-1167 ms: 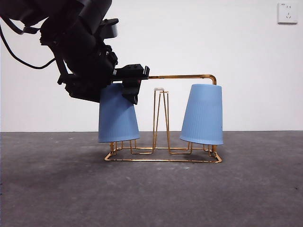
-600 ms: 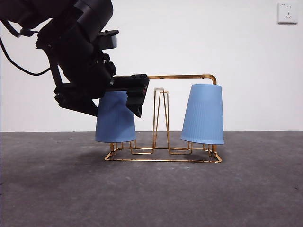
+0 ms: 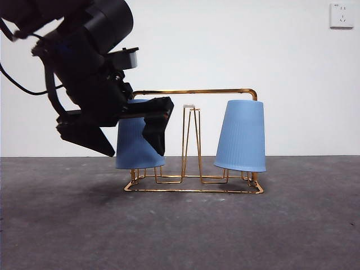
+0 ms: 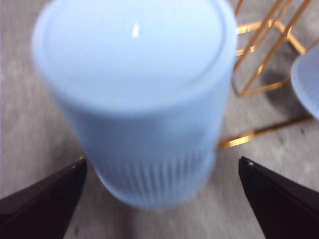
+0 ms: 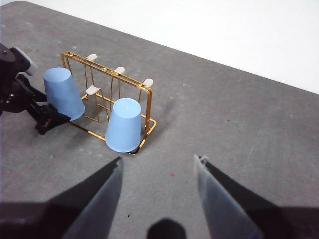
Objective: Pick up cup 1,put cup 1 in the cup rack,pick up cup 2,put cup 2 in the cup rack
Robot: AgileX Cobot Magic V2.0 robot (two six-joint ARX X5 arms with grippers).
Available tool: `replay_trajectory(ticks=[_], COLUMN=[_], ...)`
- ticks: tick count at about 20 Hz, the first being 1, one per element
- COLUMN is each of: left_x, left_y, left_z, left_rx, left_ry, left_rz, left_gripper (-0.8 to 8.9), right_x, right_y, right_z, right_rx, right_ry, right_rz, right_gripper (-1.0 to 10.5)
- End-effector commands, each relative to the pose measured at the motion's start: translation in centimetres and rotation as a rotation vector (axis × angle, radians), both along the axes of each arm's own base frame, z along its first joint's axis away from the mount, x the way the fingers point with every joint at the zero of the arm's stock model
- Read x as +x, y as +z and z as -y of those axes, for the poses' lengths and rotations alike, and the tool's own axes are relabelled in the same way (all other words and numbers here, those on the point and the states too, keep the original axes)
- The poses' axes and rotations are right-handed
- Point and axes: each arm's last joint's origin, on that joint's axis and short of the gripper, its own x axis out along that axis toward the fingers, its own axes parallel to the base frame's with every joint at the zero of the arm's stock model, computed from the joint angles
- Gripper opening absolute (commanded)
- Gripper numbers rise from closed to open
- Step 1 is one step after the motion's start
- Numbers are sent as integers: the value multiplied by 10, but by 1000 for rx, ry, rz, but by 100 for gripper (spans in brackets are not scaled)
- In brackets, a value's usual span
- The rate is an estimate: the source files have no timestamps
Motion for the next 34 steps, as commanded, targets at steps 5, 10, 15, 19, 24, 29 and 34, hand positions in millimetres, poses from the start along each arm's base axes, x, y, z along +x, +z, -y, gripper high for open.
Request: replay_trajectory(ticks=[5,10,15,19,24,29,34], left_x=[-25,-51,-87,-116,-149,-179,-193], left_y=[20,46,81,106,133,150,149], left_z=[-5,-11,-23,-37,-61,-90,-103], left_rx=[13,11,-87,-189,-318,-388,-373], left_ry=[-19,-62,-200,-290,-362,-390,-390], left_rz=[-57,-60,-79,-65,-20,39,23], left_gripper=[628,625,624,623,491,132,-7], right_x=[-2,-3,-4,-6,-7,-7,-8], right_y=[-2,-5,-8,-9,-9,-10,-10], right_z=[2,3,3,2,-1,-3,-4], right_rx=[-12,-34,-36,-6,42,74,100], right_ry=[-7,-6,8,74,164,164,209], right_rz=[-23,-44,-81,-123,-172,-198,-227], right_gripper=[249,249,249,248,248,188,-11])
